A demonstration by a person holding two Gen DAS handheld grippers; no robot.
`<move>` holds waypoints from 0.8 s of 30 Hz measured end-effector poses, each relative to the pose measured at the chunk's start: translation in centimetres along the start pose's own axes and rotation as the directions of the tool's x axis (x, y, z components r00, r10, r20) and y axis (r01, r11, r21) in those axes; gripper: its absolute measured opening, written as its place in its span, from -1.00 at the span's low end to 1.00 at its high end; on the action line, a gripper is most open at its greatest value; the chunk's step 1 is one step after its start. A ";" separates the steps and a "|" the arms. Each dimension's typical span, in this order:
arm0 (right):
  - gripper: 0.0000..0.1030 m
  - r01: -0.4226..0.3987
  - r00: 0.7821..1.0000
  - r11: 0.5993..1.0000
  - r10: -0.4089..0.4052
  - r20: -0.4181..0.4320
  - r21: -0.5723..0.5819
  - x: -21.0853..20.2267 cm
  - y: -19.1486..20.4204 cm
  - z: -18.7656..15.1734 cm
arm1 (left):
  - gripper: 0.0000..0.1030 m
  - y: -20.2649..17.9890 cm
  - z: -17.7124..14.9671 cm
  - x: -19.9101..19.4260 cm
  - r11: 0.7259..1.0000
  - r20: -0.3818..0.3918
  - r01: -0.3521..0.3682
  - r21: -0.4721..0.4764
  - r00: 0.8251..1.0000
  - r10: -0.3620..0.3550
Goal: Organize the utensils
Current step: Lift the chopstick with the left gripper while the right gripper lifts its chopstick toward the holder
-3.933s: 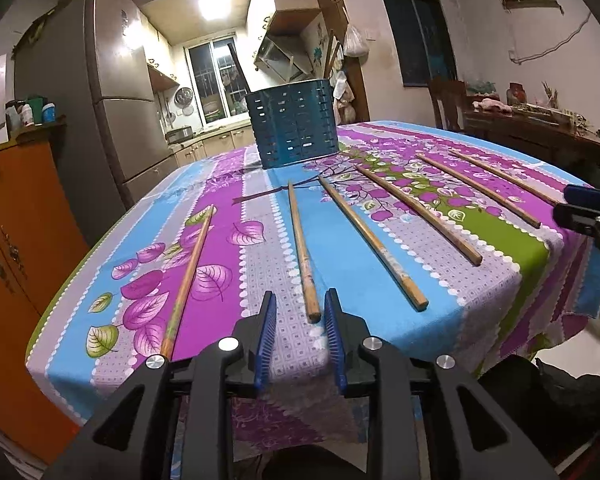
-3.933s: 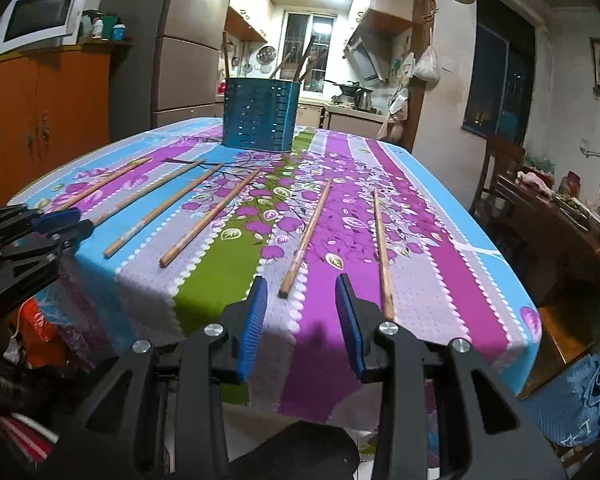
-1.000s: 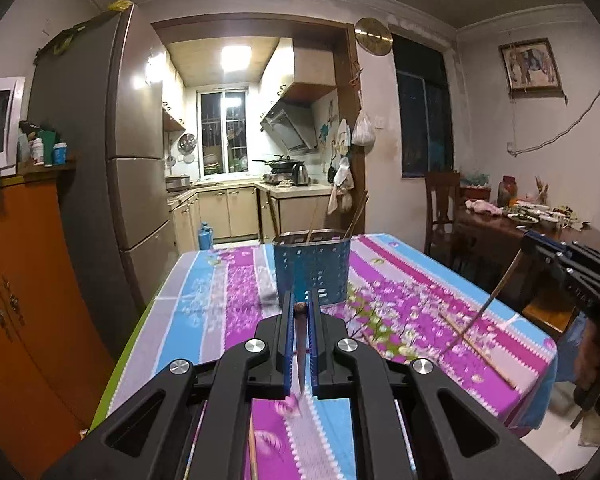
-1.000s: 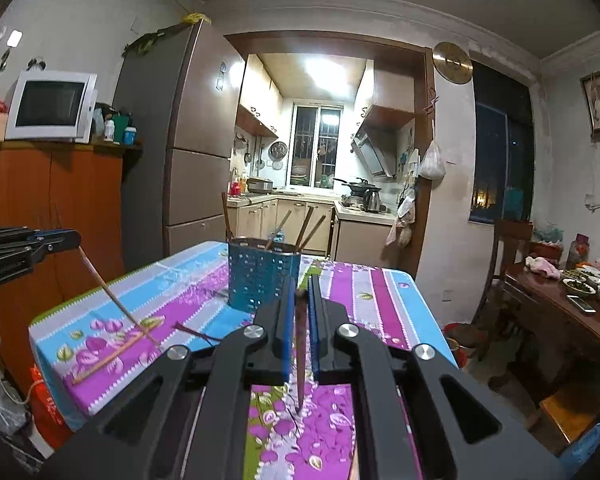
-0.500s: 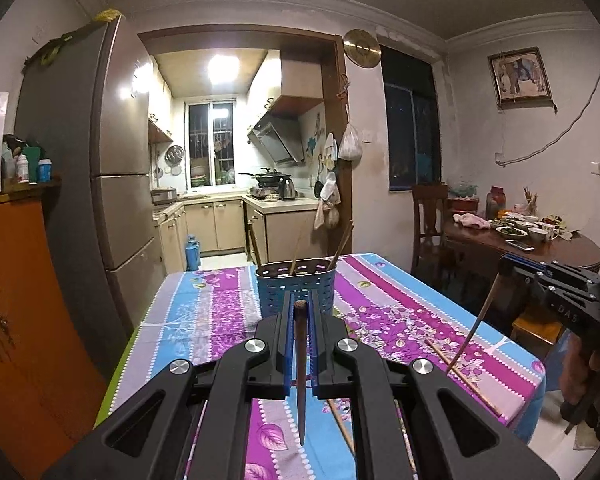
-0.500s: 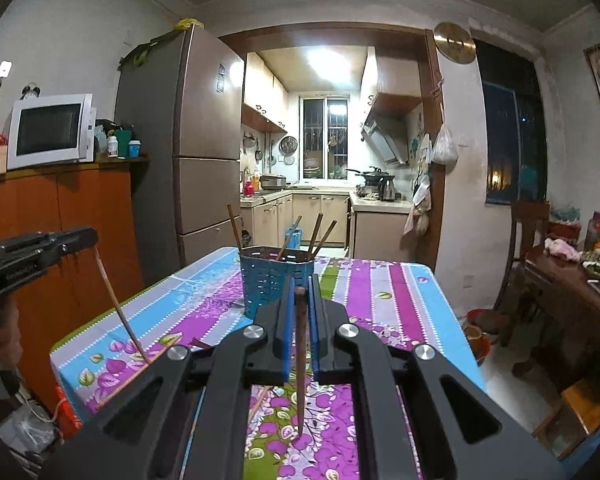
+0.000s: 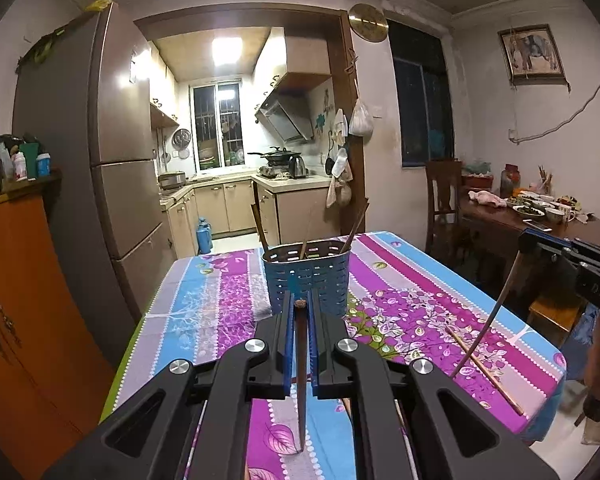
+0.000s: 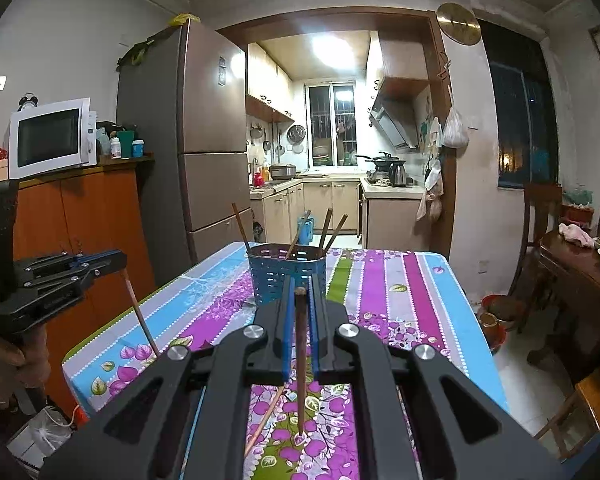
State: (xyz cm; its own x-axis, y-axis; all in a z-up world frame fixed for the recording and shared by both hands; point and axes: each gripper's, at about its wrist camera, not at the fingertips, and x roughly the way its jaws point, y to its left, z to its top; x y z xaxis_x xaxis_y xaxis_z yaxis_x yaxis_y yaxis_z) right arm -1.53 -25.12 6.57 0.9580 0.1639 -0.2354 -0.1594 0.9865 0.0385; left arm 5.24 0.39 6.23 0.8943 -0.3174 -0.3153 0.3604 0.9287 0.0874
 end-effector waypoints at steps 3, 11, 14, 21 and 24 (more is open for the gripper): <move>-0.90 -0.006 1.000 1.000 0.006 0.010 -0.005 -0.1 0.0 0.4 | -0.85 -0.2 0.3 0.1 1.000 0.002 0.002 0.002 1.000 -0.002; -0.90 -0.025 0.999 0.999 0.027 0.047 -0.023 -0.4 0.4 1.1 | -0.85 -1.1 0.9 -0.1 0.999 0.018 -0.016 0.030 1.000 0.015; -0.90 -0.035 0.998 0.999 0.037 0.059 -0.021 -0.5 0.1 1.3 | -0.85 -1.4 0.9 -0.1 0.998 0.027 -0.042 0.055 0.999 0.040; -0.90 -0.046 0.994 0.999 0.048 0.095 -0.025 -0.9 -0.5 2.6 | -0.85 -1.5 2.2 -0.4 0.994 0.054 -0.081 0.068 0.996 0.077; -0.90 -0.046 0.992 0.998 0.050 0.118 -0.036 -1.4 -0.5 3.3 | -0.85 -1.9 2.5 -0.7 0.993 0.071 -0.090 0.080 0.994 0.084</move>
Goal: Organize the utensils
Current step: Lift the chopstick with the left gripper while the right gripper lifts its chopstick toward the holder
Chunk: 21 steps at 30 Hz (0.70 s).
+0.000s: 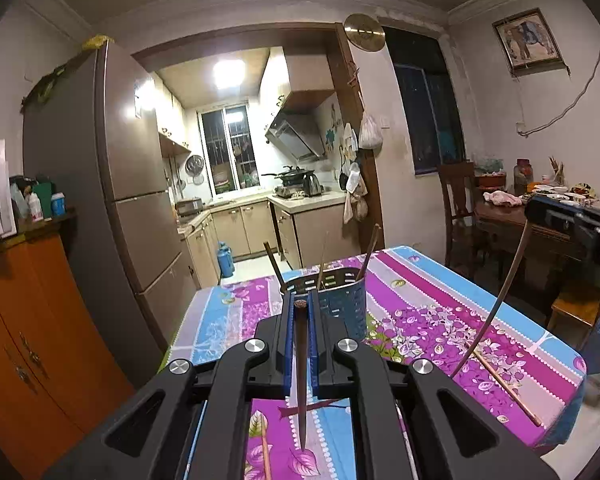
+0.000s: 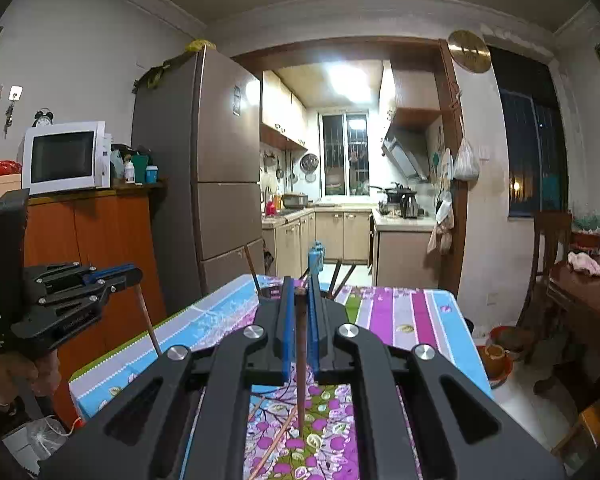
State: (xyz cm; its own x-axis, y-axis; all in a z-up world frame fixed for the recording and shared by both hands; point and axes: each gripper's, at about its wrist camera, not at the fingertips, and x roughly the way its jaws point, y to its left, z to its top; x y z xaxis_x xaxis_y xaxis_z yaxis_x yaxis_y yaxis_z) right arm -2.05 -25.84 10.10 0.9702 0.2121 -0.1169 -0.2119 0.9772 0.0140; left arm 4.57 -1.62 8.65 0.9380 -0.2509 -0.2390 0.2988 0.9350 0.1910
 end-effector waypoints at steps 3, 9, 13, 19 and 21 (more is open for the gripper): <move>-0.90 -0.001 1.000 1.000 0.001 0.016 -0.015 -0.4 0.1 0.6 | -0.85 -0.3 0.1 -0.2 1.000 0.003 -0.003 0.003 1.000 0.003; -0.90 -0.015 0.999 0.999 0.017 0.032 -0.043 -0.5 0.3 1.5 | -0.85 -0.7 0.3 -0.7 1.000 0.005 -0.010 0.011 1.000 0.010; -0.90 -0.034 0.999 0.998 0.036 0.031 -0.050 0.0 0.7 1.9 | -0.85 -0.9 0.5 -0.9 1.000 0.009 -0.013 0.010 1.000 0.013; -0.90 -0.042 0.999 0.997 0.043 0.019 -0.058 1.3 0.8 3.2 | -0.85 -0.9 1.2 0.4 1.000 0.001 -0.002 0.019 1.000 0.002; -0.90 -0.036 0.999 0.998 0.037 0.014 -0.057 1.8 0.7 3.7 | -0.85 -0.8 1.7 1.2 1.000 0.002 0.009 0.017 1.000 -0.009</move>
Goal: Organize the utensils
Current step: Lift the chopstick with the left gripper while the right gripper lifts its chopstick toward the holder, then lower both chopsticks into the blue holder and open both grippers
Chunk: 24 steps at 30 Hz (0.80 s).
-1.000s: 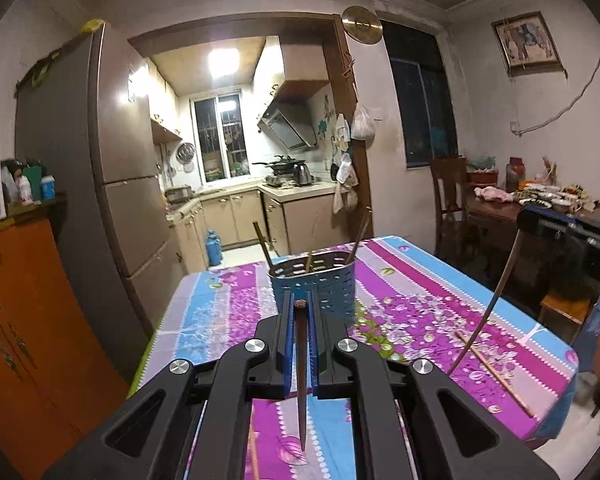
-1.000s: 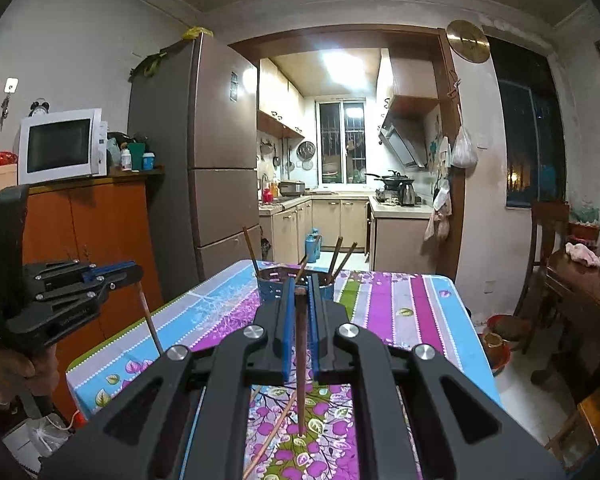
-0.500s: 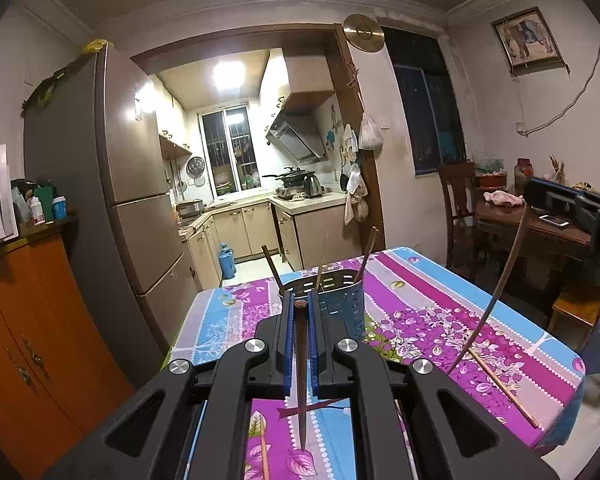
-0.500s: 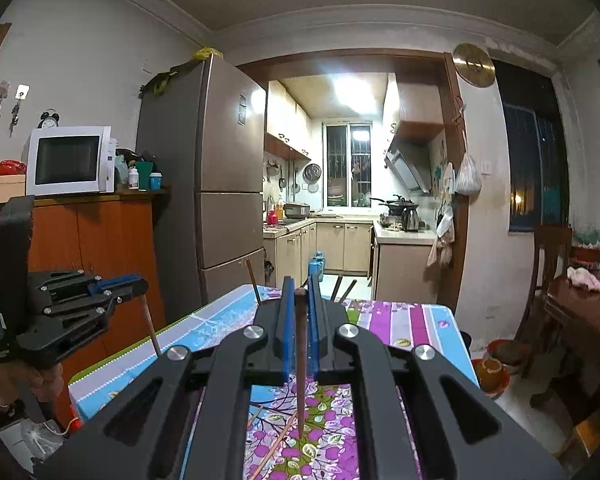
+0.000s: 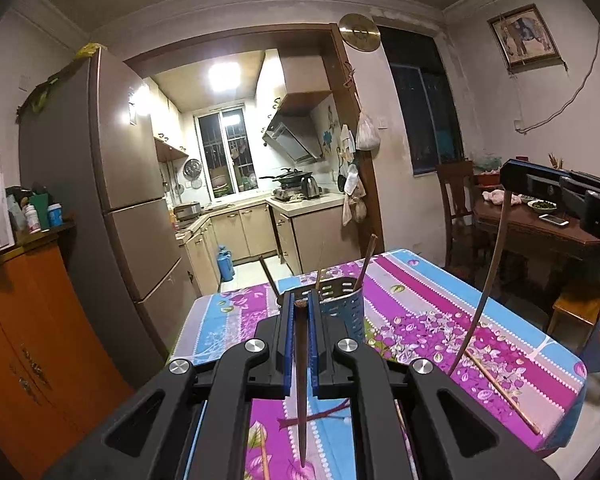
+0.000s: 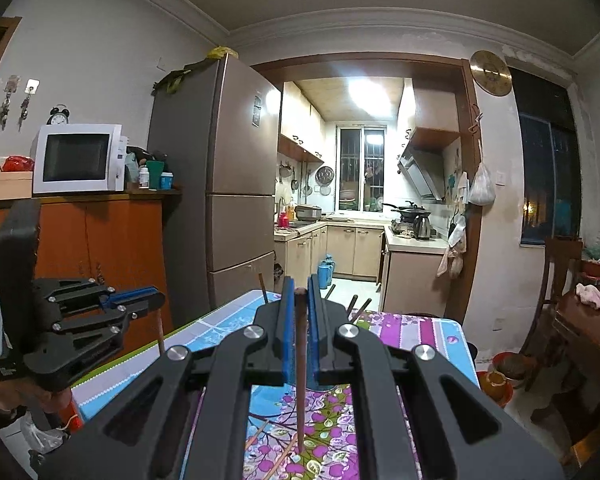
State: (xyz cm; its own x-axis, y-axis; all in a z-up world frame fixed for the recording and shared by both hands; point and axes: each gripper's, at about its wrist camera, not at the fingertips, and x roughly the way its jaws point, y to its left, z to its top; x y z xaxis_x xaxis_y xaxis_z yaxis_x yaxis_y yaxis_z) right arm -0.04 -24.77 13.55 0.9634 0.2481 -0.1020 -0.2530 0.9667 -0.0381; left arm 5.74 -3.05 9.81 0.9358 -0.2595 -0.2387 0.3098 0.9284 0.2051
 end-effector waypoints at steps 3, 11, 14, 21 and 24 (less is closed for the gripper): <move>-0.90 0.011 1.000 1.000 -0.011 -0.001 0.009 0.9 -0.5 1.0 | -0.85 0.5 1.1 1.5 0.999 0.008 0.030 -0.015 1.000 -0.030; -0.90 0.022 0.999 0.999 -0.023 0.030 0.025 4.5 -1.2 4.0 | -0.85 2.8 5.6 6.0 0.991 0.048 0.111 -0.075 0.993 -0.107; -0.90 0.027 0.999 0.999 -0.029 0.044 0.037 6.6 -1.3 4.9 | -0.85 3.9 7.5 8.4 0.987 0.083 0.112 -0.112 0.991 -0.103; -0.90 0.052 0.995 0.997 -0.057 0.082 0.061 11.3 -1.5 6.3 | -0.85 6.0 11.4 12.4 0.984 0.182 0.084 -0.158 0.982 -0.054; -0.90 0.067 0.993 0.996 -0.072 0.088 0.063 13.3 -1.7 6.6 | -0.85 6.6 12.3 13.8 0.981 0.209 0.083 -0.176 0.977 -0.045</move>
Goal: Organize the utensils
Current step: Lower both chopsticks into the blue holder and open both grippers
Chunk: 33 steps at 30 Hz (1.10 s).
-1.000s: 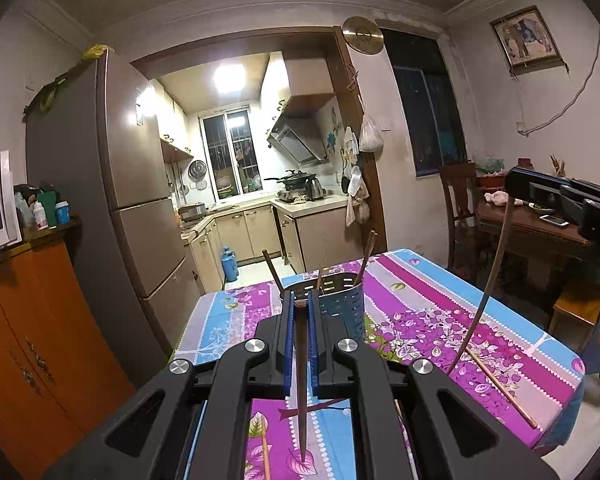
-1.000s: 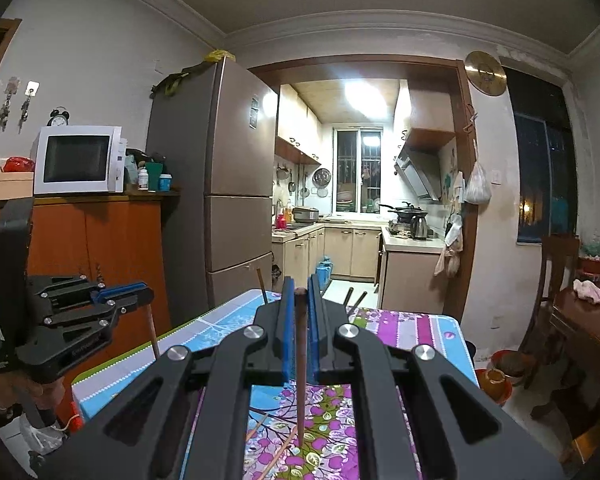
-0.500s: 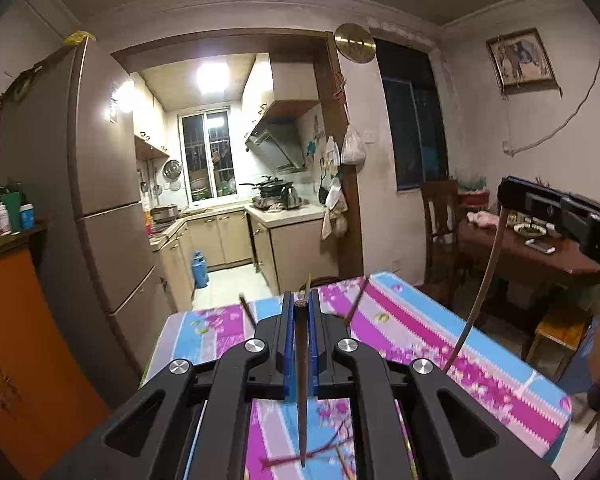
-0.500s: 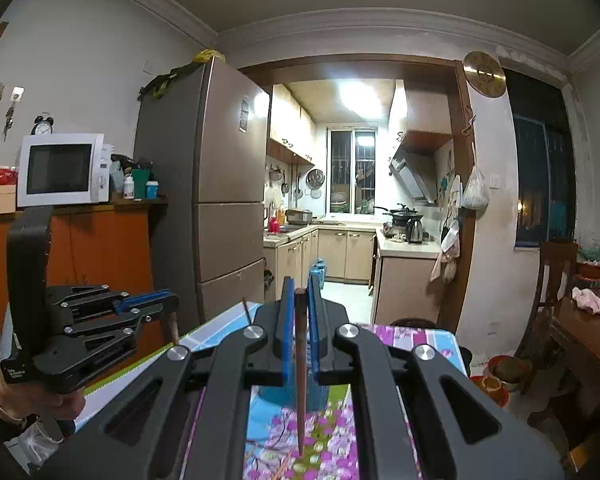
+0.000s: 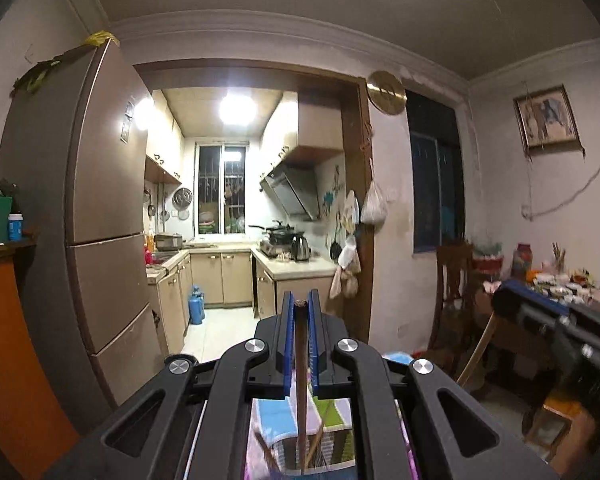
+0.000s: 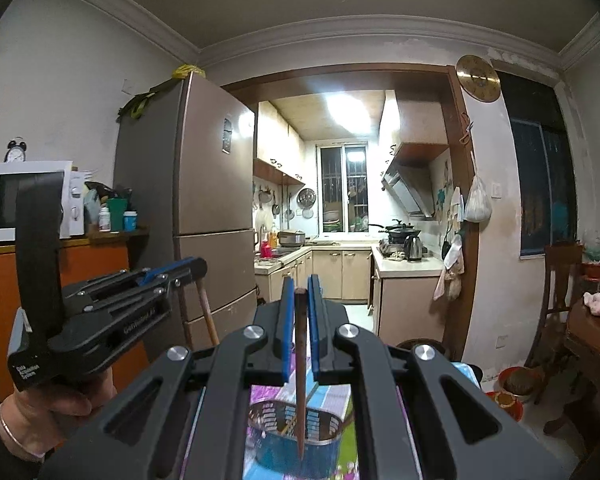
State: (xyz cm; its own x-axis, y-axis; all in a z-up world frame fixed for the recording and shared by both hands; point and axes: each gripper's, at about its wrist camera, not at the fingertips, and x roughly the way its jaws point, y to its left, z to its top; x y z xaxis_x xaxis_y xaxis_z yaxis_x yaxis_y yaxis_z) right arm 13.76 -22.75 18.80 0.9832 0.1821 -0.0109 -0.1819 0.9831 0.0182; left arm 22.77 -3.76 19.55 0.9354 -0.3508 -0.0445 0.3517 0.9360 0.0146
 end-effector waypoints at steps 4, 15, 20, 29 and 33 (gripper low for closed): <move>-0.90 0.029 1.000 0.999 -0.029 0.008 0.025 2.6 -0.6 -0.5 | -0.85 0.5 -0.1 2.6 1.000 0.028 -0.009 -0.017 1.000 0.009; -0.90 0.077 0.996 0.992 -0.071 -0.059 0.104 8.6 -2.5 -4.6 | -0.85 1.1 -5.0 8.4 0.999 -0.014 -0.024 -0.028 1.000 0.024; -0.90 0.087 0.990 0.990 -0.073 -0.123 0.113 10.5 -2.5 -7.3 | -0.85 1.6 -7.9 9.9 0.999 -0.060 -0.024 -0.034 0.998 0.022; -0.82 0.078 0.978 0.992 -0.057 -0.199 0.099 11.7 -1.5 -10.2 | -0.85 2.1 -11.8 10.7 0.998 -0.116 -0.051 -0.043 0.992 0.045; -0.27 0.087 0.982 0.992 -0.070 -0.175 0.090 11.0 -1.3 -9.7 | -0.77 2.2 -12.4 10.6 0.996 -0.122 -0.087 -0.030 0.989 0.083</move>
State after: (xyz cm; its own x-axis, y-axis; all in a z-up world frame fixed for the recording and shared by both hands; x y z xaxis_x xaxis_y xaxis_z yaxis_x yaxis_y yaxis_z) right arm 24.68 -21.85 8.96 0.9758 0.1127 -0.1874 -0.0937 0.9898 0.1073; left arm 33.00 -5.02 6.74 0.9500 -0.2655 -0.1643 0.2673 0.9635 -0.0113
